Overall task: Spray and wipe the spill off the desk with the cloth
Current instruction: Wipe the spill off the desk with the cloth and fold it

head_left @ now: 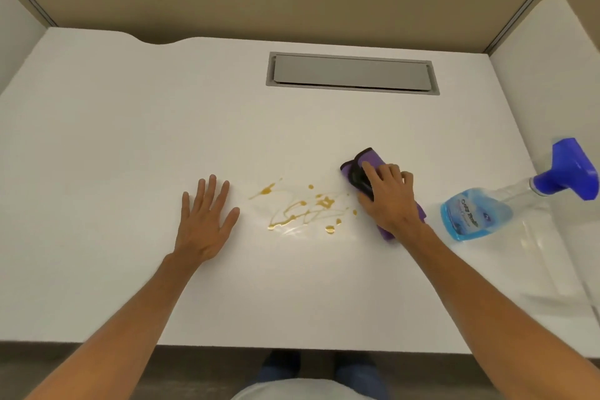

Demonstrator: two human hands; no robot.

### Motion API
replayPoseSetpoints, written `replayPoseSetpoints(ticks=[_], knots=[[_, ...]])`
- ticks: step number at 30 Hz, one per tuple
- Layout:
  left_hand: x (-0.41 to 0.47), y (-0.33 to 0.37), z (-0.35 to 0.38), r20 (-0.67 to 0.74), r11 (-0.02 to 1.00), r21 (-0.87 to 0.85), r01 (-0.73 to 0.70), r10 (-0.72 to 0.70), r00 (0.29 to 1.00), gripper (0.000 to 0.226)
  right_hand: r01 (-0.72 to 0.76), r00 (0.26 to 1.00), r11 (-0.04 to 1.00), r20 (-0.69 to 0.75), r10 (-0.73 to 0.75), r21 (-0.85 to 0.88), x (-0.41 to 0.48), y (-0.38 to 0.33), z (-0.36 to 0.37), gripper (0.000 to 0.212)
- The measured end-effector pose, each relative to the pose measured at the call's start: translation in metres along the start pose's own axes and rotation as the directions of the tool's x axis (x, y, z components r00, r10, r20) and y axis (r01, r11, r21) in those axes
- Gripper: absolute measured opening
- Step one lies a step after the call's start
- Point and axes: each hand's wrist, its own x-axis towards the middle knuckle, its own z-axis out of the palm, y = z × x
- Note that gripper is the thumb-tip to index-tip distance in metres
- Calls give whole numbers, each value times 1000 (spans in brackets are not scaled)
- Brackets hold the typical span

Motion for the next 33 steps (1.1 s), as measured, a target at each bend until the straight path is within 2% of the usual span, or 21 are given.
replayPoseSetpoints(ticks=[4,11,17,21,24,27,30,33], knots=[[2,-5,13,0,1000,28,-14,14,1000,70,44,994,990,98,-57,134,-8,14,29,65],[4,-6,23,-38,991,134,-6,12,999,67,18,996,989,88,-31,147,23,-26,36,62],[4,-8,26,-59,993,118,-19,26,998,66,203,969,962,104,-224,182,43,-99,34,65],[4,-9,25,-67,990,135,-30,39,997,67,364,919,907,76,-387,210,9,-130,40,60],[3,-9,24,-64,993,117,-33,41,997,67,393,903,893,93,-420,219,-28,-126,38,59],[3,-10,22,-57,996,78,-43,48,997,66,354,921,910,89,-379,217,-49,-96,38,58],[3,-12,20,-43,996,64,-64,67,997,66,194,970,953,97,-222,233,-38,-55,39,59],[3,-16,18,-41,991,105,-79,83,996,66,78,988,974,113,-104,215,1,-31,38,59]])
